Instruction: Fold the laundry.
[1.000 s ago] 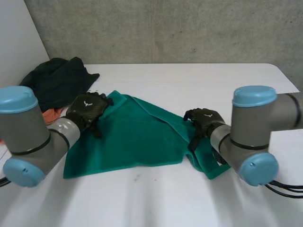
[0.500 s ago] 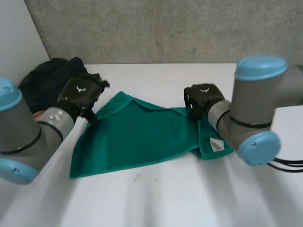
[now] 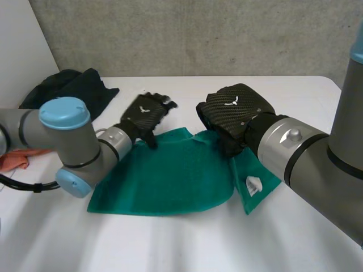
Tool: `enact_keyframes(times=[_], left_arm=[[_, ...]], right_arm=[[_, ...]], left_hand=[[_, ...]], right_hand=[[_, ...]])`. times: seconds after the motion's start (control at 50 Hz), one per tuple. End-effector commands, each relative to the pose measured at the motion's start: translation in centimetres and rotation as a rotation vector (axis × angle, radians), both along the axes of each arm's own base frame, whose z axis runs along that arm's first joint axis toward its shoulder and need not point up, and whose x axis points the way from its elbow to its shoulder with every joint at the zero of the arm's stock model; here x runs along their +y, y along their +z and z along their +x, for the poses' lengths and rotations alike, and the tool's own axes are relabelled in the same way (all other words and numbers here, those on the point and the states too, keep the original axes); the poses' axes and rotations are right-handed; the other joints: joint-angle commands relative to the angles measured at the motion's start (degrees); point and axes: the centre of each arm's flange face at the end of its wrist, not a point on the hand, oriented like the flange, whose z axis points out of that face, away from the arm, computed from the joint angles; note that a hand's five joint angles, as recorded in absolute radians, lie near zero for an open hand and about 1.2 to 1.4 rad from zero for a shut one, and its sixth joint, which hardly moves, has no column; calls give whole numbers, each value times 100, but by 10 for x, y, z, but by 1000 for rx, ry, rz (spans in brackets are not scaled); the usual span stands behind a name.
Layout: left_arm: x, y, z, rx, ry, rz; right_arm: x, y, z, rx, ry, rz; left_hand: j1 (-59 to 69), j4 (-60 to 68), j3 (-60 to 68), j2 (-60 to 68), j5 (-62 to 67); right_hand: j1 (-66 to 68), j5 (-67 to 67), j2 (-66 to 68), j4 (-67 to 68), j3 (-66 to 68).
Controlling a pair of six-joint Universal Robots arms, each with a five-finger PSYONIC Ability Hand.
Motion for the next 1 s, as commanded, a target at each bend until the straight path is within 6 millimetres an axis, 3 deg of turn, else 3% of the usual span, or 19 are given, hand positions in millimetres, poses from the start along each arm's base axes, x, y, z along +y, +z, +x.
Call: enact_keyframes(times=[0.02, 0.14, 0.2, 0.22, 0.26, 0.3, 0.34, 0.38, 0.44, 0.46, 0.52, 0.54, 0.62, 0.7, 0.76, 0.84, 0.9, 0.96, 1.0], left_arm=[[16, -13, -28, 8, -130, 21], [41, -31, -48, -6, -300, 93], [40, -33, -53, -2, -327, 104], [33, -29, -55, 4, -295, 85], [25, -25, -54, 8, -238, 61], [2, -7, -50, 29, -80, -8], [-11, 5, -47, 50, -7, -59], [-26, 27, -45, 104, 77, -150], [-34, 55, -43, 163, 124, -243], [-36, 76, -40, 202, 145, -297], [-32, 118, -37, 281, 161, -403], [-30, 126, -37, 299, 165, -424], [-20, 155, -29, 362, 196, -489], [-6, 180, -16, 401, 216, -533], [2, 174, -10, 389, 215, -505], [4, 149, -8, 356, 214, -435], [-6, 117, -7, 319, 225, -360], [-20, 83, -2, 299, 214, -258], [-21, 72, -3, 295, 186, -210]], right_arm=[[10, 4, -4, -1, 13, -9], [8, 7, -8, 21, 7, -48], [6, 4, -8, 29, 6, -43], [6, 4, -8, 30, 6, -42], [3, 4, -7, 27, 5, -49], [-2, 5, -7, 23, -4, -57], [-30, -1, -8, 50, -54, -72], [-40, -1, -7, 53, -68, -87], [-65, 4, 1, 27, -100, -138], [-72, 8, 4, 13, -112, -163], [-98, 31, 13, -70, -194, -297], [-110, 49, 16, -138, -240, -392], [-122, 81, 22, -270, -267, -564], [-123, 89, 24, -312, -268, -611], [-119, 73, 24, -260, -255, -543], [-103, 41, 28, -174, -210, -428], [-86, 31, 30, -151, -160, -391], [-72, 37, 24, -150, -135, -388], [-62, 38, 21, -142, -110, -387]], left_hand=[[-172, -92, -157, -97, -61], [195, 275, 210, 270, 307], [4372, 4452, 4387, 4447, 4483], [6499, 6579, 6514, 6574, 6610], [6520, 6600, 6535, 6595, 6631], [6520, 6600, 6535, 6595, 6631], [6520, 6600, 6535, 6595, 6631], [6520, 6600, 6535, 6595, 6631], [6520, 6600, 6535, 6595, 6631], [6520, 6600, 6535, 6595, 6631], [6520, 6600, 6535, 6595, 6631], [6520, 6600, 6535, 6595, 6631], [6520, 6600, 6535, 6595, 6631], [6520, 6600, 6535, 6595, 6631], [6520, 6600, 6535, 6595, 6631], [-324, -244, -309, -249, -213], [-323, -243, -308, -248, -211], [-358, -278, -343, -283, -246], [-358, -278, -343, -283, -246]], right_hand=[[2546, 1432, 1269, 1187, 1268], [2546, 1432, 1269, 1187, 1268], [2546, 1432, 1269, 1187, 1268], [2546, 1432, 1269, 1187, 1268], [2546, 1432, 1269, 1187, 1268], [2546, 1432, 1269, 1187, 1268], [2546, 1432, 1269, 1187, 1268], [2546, 1432, 1269, 1187, 1268], [2546, 1432, 1269, 1187, 1268], [2546, 1432, 1269, 1187, 1268], [2546, 1432, 1269, 1187, 1268], [2546, 1432, 1269, 1187, 1268], [2546, 1432, 1269, 1187, 1268], [2546, 1432, 1269, 1187, 1268], [2546, 1432, 1269, 1187, 1268], [2546, 1432, 1269, 1187, 1268], [2546, 1432, 1269, 1187, 1268], [2546, 1432, 1269, 1187, 1268], [2546, 1432, 1269, 1187, 1268]])
